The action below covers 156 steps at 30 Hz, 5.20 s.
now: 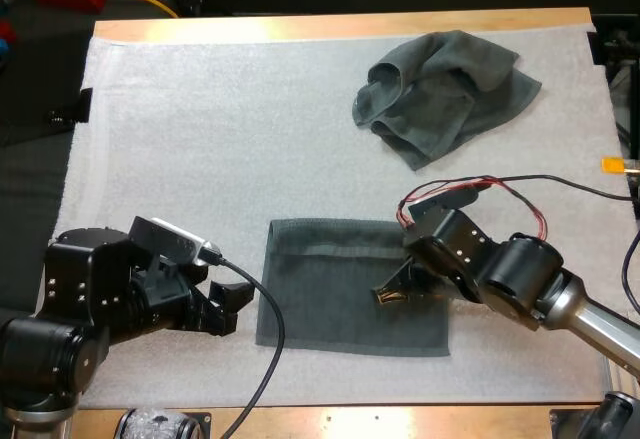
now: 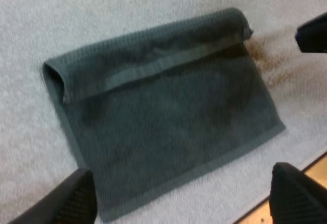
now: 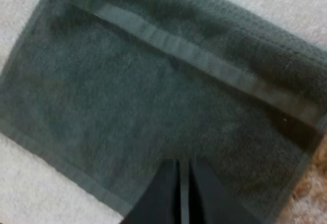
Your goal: Pick towel from pile, fold and stack
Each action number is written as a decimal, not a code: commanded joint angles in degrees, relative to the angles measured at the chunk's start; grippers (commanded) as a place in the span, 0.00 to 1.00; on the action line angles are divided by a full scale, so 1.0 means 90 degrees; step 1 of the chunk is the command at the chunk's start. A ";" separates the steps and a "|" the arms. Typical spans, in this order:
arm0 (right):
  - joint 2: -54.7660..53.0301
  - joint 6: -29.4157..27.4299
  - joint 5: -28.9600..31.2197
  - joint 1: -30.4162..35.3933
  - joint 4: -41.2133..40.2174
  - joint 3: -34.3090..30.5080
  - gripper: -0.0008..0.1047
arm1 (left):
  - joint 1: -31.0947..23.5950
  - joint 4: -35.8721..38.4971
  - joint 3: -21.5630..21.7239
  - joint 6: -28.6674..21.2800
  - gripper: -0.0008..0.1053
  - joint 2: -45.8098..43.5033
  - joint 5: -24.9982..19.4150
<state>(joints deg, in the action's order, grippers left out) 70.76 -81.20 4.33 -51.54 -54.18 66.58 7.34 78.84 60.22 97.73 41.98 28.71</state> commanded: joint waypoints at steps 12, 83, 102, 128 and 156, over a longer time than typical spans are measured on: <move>0.0435 0.0052 -0.0226 -0.0009 0.1038 -0.0495 0.02 | 0.0033 0.0010 0.0010 -0.0026 0.65 -0.0010 -0.0029; 0.3347 0.1044 -0.0160 0.0690 0.3970 -0.0495 0.02 | 0.0033 0.0010 0.0010 -0.0026 0.65 -0.0010 0.0218; 0.3347 0.1666 0.0111 0.1344 0.4953 -0.0495 0.02 | 0.0033 0.0010 0.0010 -0.0026 0.65 -0.0010 0.0218; 0.2842 0.1542 -0.1219 0.1560 0.5503 -0.0477 0.02 | 0.0033 0.0010 0.0010 -0.0026 0.65 -0.0010 0.0218; 0.3191 -0.0105 -0.2225 0.0660 0.3990 -0.0302 0.02 | 0.0033 0.0010 0.0010 -0.0026 0.65 -0.0010 0.0218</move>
<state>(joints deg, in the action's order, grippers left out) 99.50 -81.68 -14.88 -45.80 -18.00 63.47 7.34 79.17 60.22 97.73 41.98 30.35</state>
